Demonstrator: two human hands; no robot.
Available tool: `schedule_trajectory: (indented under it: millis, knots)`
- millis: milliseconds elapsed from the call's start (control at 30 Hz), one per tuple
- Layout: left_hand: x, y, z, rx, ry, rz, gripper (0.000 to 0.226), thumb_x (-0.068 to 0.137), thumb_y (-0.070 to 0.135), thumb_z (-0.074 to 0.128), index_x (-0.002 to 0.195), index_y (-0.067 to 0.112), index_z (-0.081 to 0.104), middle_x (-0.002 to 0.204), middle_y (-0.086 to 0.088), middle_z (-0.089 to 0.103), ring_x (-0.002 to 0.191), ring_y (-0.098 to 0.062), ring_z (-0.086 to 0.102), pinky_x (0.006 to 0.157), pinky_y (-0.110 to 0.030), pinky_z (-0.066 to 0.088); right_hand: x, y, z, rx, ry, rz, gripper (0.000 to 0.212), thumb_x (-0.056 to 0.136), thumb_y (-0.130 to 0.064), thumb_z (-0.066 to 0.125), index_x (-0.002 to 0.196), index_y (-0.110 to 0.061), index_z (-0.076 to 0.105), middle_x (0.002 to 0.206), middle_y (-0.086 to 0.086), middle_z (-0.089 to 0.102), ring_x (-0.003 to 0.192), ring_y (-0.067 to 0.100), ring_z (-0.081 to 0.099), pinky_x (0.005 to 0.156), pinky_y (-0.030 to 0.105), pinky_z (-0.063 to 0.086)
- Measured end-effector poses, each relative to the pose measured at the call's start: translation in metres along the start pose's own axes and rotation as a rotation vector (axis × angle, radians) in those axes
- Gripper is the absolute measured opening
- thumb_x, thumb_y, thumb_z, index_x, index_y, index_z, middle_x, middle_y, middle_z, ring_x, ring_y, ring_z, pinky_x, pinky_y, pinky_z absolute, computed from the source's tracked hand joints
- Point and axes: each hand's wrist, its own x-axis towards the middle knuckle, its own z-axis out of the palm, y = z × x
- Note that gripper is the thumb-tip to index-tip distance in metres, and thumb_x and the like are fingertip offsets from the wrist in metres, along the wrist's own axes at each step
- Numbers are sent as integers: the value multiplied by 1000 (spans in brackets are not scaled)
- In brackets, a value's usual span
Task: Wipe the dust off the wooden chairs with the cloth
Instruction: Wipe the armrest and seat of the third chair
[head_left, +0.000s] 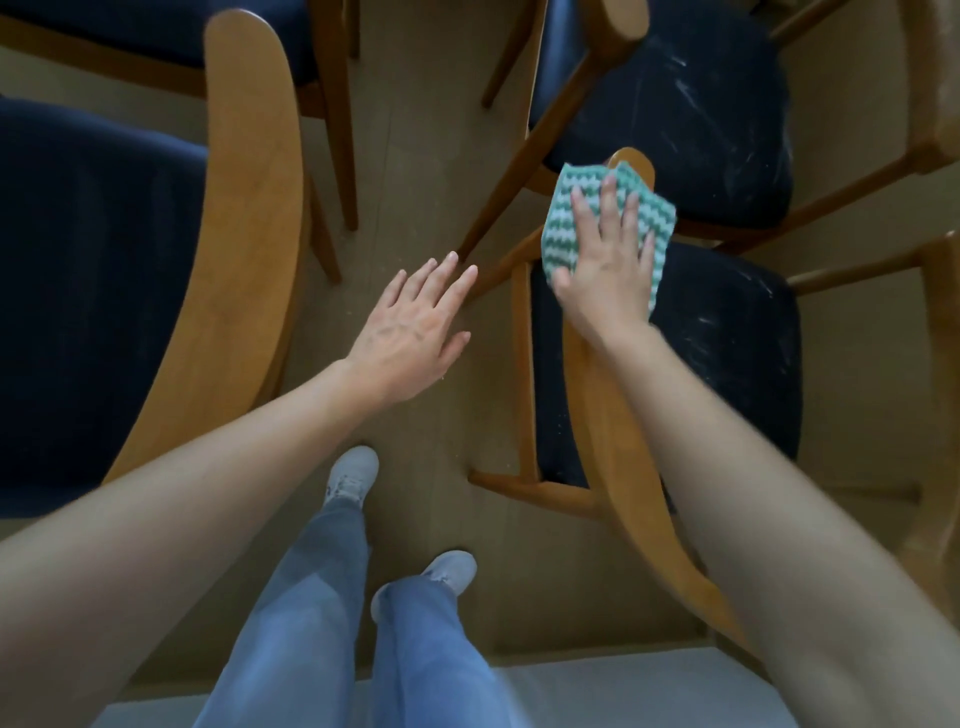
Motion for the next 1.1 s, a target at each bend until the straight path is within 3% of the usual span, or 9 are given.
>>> schedule_trajectory:
  millis: [67, 167, 267, 467, 600, 667, 833, 967, 1100]
  knots:
    - [0, -5, -4, 7, 5, -10, 63, 99, 39, 32, 151, 22, 0, 159, -5, -1, 146, -20, 1, 117, -36, 1, 39, -1, -11, -13, -20, 21, 70, 90, -25, 51, 151, -26, 16, 159, 1, -7, 146, 26, -9, 116, 48, 0]
    - [2, -9, -9, -14, 3, -31, 62, 99, 40, 32, 151, 23, 0, 159, -5, -2, 146, -21, 1, 117, -35, 1, 80, 0, -28, -132, -68, -15, 47, 93, -33, 46, 137, -19, 44, 152, 5, 26, 144, 27, 8, 114, 52, 12]
    - [5, -7, -15, -60, 14, -27, 62, 99, 40, 32, 151, 23, 1, 159, -6, -3, 146, -21, 0, 117, -35, 1, 93, 6, -39, -251, -163, -118, 47, 97, -46, 34, 133, -21, 50, 136, 7, 44, 135, 28, 26, 107, 52, 22]
    - [1, -9, -22, -79, 14, -22, 62, 99, 40, 32, 151, 22, 3, 159, -6, -1, 146, -22, 1, 118, -36, 3, 43, 25, -28, -202, -120, -344, 46, 100, -43, 27, 124, -19, 58, 143, 3, 43, 144, 23, 12, 115, 51, 4]
    - [-9, -8, -23, -85, -14, -32, 62, 99, 41, 31, 151, 23, 3, 159, -5, -2, 146, -21, 0, 118, -36, 2, -46, 27, 3, -110, -45, -450, 48, 91, -42, 26, 110, -21, 65, 131, 1, 56, 142, 25, 23, 115, 53, 4]
    - [-13, -6, -23, -80, -25, -30, 62, 99, 41, 32, 151, 23, 2, 159, -5, -3, 146, -20, 0, 117, -35, 1, -104, 33, 23, -67, 6, -434, 44, 90, -34, 32, 125, -23, 57, 137, -1, 52, 142, 24, 24, 115, 53, 9]
    - [-20, 5, -23, -100, -14, -8, 62, 99, 38, 35, 151, 22, 5, 159, -6, 1, 146, -22, 3, 117, -36, 4, -240, 85, 62, 112, 22, -223, 68, 90, -25, 39, 152, -26, 12, 159, -7, 10, 146, 18, 11, 117, 41, 10]
    - [-23, 16, -19, -112, -27, 5, 62, 99, 38, 35, 151, 22, 5, 159, -6, 2, 146, -21, 4, 118, -36, 4, -303, 127, 66, 180, -103, -13, 76, 83, -25, 39, 152, -26, 6, 159, -12, 3, 146, 11, 8, 117, 31, 7]
    - [-23, 23, -16, -127, -46, 6, 62, 99, 38, 34, 151, 22, 5, 159, -6, 1, 146, -21, 3, 118, -36, 4, -284, 128, 61, 235, -93, -80, 75, 88, -30, 44, 152, -28, 4, 159, -14, 3, 145, 11, 11, 114, 39, 24]
